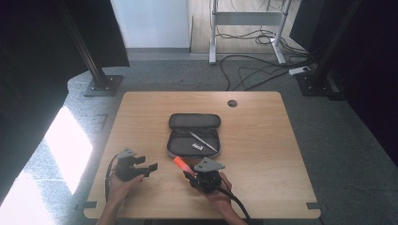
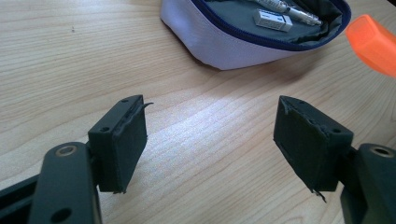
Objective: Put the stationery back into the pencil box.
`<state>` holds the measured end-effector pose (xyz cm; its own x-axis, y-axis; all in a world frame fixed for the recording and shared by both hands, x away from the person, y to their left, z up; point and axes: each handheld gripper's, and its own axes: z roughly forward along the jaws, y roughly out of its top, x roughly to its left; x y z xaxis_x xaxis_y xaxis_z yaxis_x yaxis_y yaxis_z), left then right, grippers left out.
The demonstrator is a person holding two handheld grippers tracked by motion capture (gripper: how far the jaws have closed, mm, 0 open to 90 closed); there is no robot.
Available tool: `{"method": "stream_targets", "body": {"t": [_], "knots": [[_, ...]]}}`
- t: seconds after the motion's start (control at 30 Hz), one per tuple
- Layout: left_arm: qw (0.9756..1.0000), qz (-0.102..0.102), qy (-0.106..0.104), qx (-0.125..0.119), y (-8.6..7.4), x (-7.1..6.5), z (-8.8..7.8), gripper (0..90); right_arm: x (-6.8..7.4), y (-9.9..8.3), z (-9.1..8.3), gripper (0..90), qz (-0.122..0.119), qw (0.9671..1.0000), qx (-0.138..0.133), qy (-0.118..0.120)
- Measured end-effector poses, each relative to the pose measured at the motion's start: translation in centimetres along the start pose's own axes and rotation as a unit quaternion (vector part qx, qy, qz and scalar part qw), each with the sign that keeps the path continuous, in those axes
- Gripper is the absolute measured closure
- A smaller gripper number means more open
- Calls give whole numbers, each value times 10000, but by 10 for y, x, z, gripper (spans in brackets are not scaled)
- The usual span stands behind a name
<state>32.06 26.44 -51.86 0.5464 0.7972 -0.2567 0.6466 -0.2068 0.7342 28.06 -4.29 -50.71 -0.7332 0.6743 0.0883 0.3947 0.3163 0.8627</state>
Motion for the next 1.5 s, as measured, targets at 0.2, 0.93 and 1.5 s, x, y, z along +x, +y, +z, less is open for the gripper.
{"method": "stream_targets", "body": {"t": [0.2, 0.93, 1.5], "knots": [[10000, -6, -9, -8, 0, 1, 0, 263, -5, 5, 0, 657, -19, 10000, -29, -52], [10000, -5, -20, 3, 0, 1, 0, 263, -22, 29, 0, 658, 15, 9997, -199, -108], [10000, -24, -26, -5, 0, 1, 0, 263, -42, 44, 13, 657, 108, 9998, -92, -159]]}}
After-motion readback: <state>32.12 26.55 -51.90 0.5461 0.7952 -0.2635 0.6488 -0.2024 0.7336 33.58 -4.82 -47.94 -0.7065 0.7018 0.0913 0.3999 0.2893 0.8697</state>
